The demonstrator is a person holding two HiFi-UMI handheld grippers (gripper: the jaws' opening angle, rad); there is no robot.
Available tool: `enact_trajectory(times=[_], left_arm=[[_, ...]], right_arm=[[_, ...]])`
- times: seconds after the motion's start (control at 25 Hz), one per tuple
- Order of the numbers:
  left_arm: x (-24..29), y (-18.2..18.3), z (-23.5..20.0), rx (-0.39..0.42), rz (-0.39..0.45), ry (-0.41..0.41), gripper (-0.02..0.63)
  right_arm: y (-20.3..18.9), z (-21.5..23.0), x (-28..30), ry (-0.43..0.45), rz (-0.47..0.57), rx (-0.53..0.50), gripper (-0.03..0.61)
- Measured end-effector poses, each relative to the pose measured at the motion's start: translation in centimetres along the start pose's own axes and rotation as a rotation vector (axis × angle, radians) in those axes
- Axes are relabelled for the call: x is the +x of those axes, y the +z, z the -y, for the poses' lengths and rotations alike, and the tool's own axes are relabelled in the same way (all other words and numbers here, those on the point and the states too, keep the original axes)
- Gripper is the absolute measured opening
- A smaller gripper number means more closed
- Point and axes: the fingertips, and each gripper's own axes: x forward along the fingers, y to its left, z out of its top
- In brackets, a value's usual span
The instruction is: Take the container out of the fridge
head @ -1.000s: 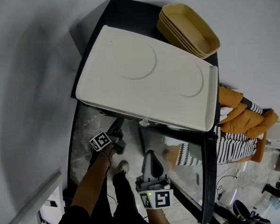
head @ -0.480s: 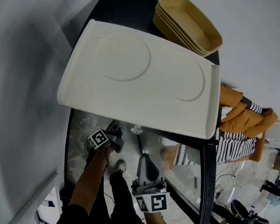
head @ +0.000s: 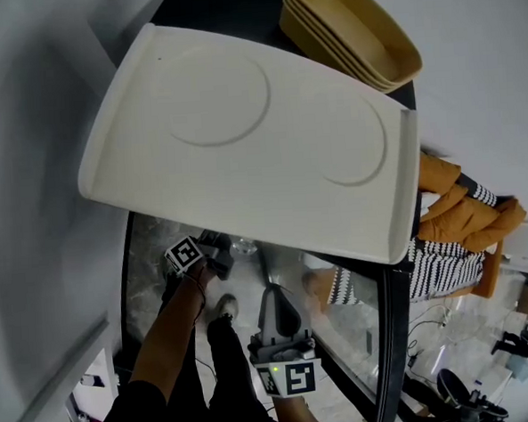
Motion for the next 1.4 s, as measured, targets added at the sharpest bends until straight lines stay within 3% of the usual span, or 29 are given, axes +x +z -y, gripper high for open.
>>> enact_trajectory(times=[0.12,0.32,0.56,0.84,1.4], left_arm=[[-0.1,0.5,-0.5,0.032,0.012,-0.02,0.219],[-0.3,0.3,-0.4,-0.013,0.019,0.027,0.213],[-0.5,0.7,-0.5,-0.003,0.034,0.004,0.198],[-1.6,0.9,-0.4,-0.05,0.064,0.011,0.198],[-4.1,-0.2,-0.2,-0.067,0.052,0.013,0.196]], right_arm=[[0.0,0.2,-0.2,-0.013,-0.004,0.014,0.0],[-0.2,0.1,-0.3,-0.01,-0.003,0.011,0.0],[-0.7,0.0,-0.7,-0.015,-0.002,0.01,0.0],[-0.9,-0.5,-1.2,-0.016,0.001,0.007,0.0],[-1.0,-1.6,-2.7,-0.021,0.006,0.002,0.0]])
